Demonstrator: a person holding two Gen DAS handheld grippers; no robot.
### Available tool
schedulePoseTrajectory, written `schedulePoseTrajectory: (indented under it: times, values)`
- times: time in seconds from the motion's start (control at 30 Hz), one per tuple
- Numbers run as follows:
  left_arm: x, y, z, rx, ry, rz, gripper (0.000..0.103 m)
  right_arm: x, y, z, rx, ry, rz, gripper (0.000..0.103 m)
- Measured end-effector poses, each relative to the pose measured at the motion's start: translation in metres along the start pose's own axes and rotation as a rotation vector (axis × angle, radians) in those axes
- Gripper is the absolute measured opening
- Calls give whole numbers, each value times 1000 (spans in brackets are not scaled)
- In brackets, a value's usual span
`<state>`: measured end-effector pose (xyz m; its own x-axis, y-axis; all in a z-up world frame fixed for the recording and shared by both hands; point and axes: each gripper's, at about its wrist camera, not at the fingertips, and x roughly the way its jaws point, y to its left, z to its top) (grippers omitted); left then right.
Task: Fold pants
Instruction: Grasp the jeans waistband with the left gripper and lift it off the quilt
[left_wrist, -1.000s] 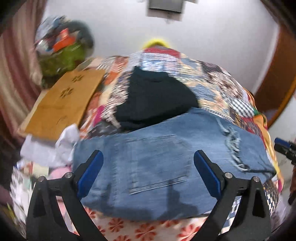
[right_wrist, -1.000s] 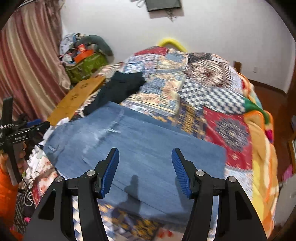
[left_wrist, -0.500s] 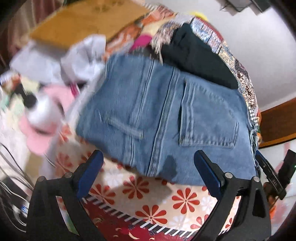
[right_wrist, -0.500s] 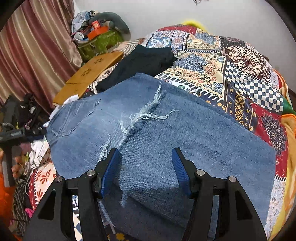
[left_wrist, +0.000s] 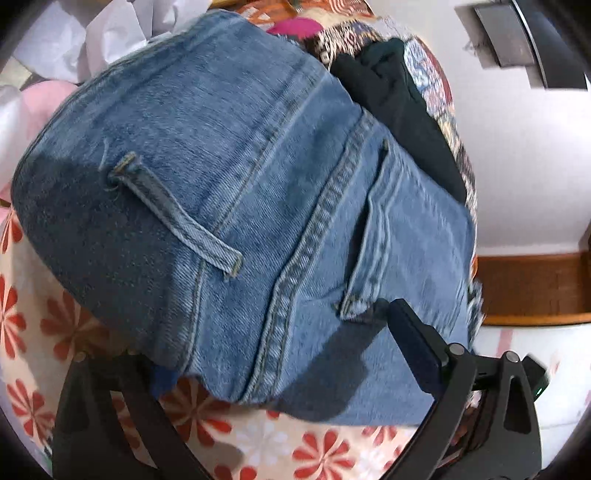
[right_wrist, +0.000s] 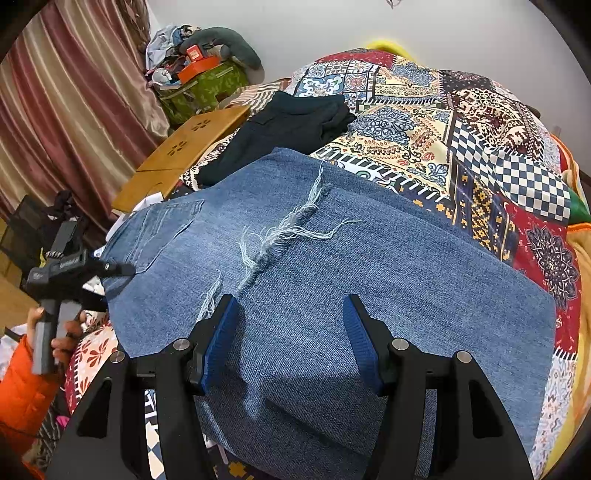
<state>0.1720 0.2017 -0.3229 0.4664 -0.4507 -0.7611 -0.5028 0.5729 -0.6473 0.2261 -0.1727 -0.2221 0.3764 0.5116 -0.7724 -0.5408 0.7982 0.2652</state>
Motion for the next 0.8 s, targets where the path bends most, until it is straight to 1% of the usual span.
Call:
schedulePoseTrajectory:
  times: [0.03,0.07,0.13,0.17,0.2,0.23,0.27,0.3,0.33,0.4,0.53,0.6,0.67,0.73,0.8]
  values:
    - [-1,0,2,-7,-13,3,93,0,0,0,2,-1,1,55]
    - [-3,2,5,-13,-23,11,86,0,-1,0,6,-3,3,55]
    - [-8,0,9,-17,-54,18,78,0,-2,-1,12,-6,7,55]
    - [-11,-1,10,-14,-73,32,66,0,-2,0,16,-7,8,55]
    - [-13,-3,11,-8,-94,59,49,0,-2,-1,19,-8,9,55]
    - [-14,-6,11,3,-115,96,42,0,-2,-1,22,-9,11,55]
    - [-15,-10,11,18,-133,110,34,0,-2,-1,24,-9,11,55]
    - [-17,-13,11,31,-151,120,30,0,-3,-1,27,-10,13,55]
    - [-20,-20,11,56,-174,136,28,0,-2,-1,30,-11,13,55]
    - [-24,-30,9,110,-211,175,20,0,-2,-1,32,-12,11,55]
    - [-43,-70,-5,292,-327,289,16,-3,-4,-2,40,-16,4,55]
    - [-55,-88,-13,359,-377,317,15,-8,-7,-2,55,-22,-3,55]
    - [-71,-100,-23,421,-425,328,15,-16,-10,-4,74,-44,-14,55]
    - [-87,-125,-29,493,-483,325,14,-31,-17,-9,97,-84,-16,55]
    - [-101,-154,-40,572,-540,302,14,-46,-27,-14,123,-112,-31,55]
